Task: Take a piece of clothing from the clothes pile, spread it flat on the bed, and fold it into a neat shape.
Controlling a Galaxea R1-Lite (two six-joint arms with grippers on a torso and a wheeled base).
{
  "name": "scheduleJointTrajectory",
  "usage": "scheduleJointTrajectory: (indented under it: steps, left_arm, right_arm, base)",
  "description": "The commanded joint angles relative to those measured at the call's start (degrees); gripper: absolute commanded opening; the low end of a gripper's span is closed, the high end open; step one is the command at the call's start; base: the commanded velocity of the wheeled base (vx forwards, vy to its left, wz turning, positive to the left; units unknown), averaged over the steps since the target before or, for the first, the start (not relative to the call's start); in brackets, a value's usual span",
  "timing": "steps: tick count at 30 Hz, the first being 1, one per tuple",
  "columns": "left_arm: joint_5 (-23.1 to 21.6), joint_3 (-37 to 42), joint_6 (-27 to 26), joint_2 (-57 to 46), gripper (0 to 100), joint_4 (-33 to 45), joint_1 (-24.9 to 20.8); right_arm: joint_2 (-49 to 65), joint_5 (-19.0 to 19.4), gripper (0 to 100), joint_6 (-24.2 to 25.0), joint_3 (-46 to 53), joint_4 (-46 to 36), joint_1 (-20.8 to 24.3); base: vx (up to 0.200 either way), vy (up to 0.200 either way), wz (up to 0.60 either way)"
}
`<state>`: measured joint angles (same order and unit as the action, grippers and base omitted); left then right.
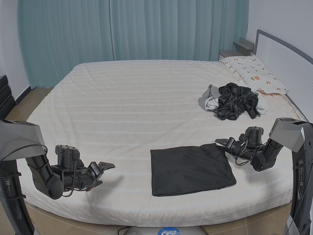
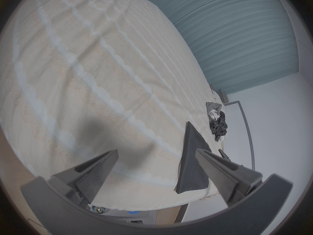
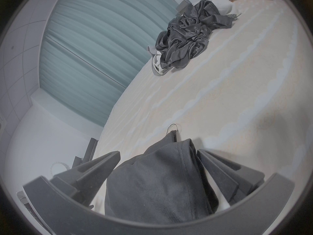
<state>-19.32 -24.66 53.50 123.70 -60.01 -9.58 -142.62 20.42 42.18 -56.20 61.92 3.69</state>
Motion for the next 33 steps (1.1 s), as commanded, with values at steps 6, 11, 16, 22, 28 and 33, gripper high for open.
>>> scheduleJointTrajectory:
  steps: [6,11,16,22,28,33]
  left_arm:
    - [-0.01,-0.04,0.02,0.05,100,-0.02,0.00]
    - [-0.01,-0.04,0.02,-0.04,100,-0.02,-0.09]
    - [0.07,-0.04,0.02,-0.04,100,-0.02,-0.09]
    - [0.07,-0.04,0.02,0.05,100,-0.02,-0.09]
    - [-0.01,-0.04,0.02,0.05,100,-0.02,-0.09]
    - [-0.01,-0.04,0.02,0.05,100,-0.02,-0.09]
  right_arm:
    - [-0.20,0.06,0,0.01,-0.14,0.05,-0.44]
    - [-0.12,0.06,0,0.89,-0.23,0.13,-1.32]
    - [-0.29,-0.03,0,1.06,-0.67,0.05,-2.02]
    - [-1.08,-0.20,0,1.06,-0.75,-0.04,-1.94]
    - [-1.35,-0.91,0,1.06,-1.63,-0.66,-2.11]
    - [-1.61,-1.00,100,0.97,-1.37,-0.39,-2.11]
  base:
    - [0.000,0.000,0.00]
    - [0.000,0.000,0.00]
    - [0.000,0.000,0.00]
    - [0.000,0.000,0.00]
    - [0.000,0.000,0.00]
    - [0.000,0.000,0.00]
